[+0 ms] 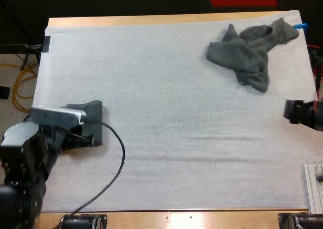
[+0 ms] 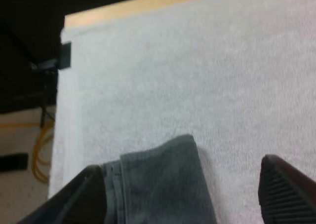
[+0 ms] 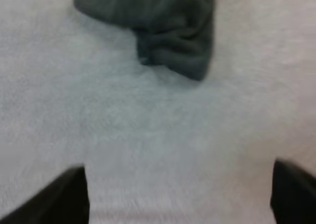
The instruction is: Pick towel from pile fold and stack
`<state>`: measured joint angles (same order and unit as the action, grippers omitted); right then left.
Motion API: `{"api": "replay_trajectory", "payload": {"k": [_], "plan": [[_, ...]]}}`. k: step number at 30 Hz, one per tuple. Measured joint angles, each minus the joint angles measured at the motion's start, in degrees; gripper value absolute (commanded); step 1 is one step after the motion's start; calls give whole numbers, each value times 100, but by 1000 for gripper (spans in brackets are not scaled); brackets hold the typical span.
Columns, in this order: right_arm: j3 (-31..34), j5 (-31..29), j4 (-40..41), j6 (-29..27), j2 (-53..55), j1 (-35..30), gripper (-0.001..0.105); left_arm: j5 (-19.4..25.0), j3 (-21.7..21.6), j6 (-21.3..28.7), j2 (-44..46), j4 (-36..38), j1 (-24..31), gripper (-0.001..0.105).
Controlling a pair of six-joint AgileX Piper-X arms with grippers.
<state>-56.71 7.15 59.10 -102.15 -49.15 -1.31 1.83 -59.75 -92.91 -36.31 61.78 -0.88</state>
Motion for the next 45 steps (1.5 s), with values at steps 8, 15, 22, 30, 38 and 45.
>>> {"api": "replay_trajectory", "payload": {"k": [8, 15, 22, 30, 38, 45], "plan": [[68, -105, 46, -393, 1558, -30, 72, 0, 12, -1, 674, 67, 0, 63], [649, -105, 62, -407, 3228, -30, 72, 268, 120, 255, 1490, -71, 0, 63], [1123, -105, 120, -350, 4531, -30, 72, 300, 697, 325, 2735, -146, 0, 63], [1606, -105, 403, 402, 4992, -30, 72, 300, 1087, 441, 3703, 1183, 0, 63], [1944, -105, 364, 430, 4992, -30, 72, 318, 1080, 453, 3710, 2542, 19, 63], [2068, -105, 330, 199, 4992, -30, 72, 318, 1546, 453, 3710, 1683, 19, 63]]}}
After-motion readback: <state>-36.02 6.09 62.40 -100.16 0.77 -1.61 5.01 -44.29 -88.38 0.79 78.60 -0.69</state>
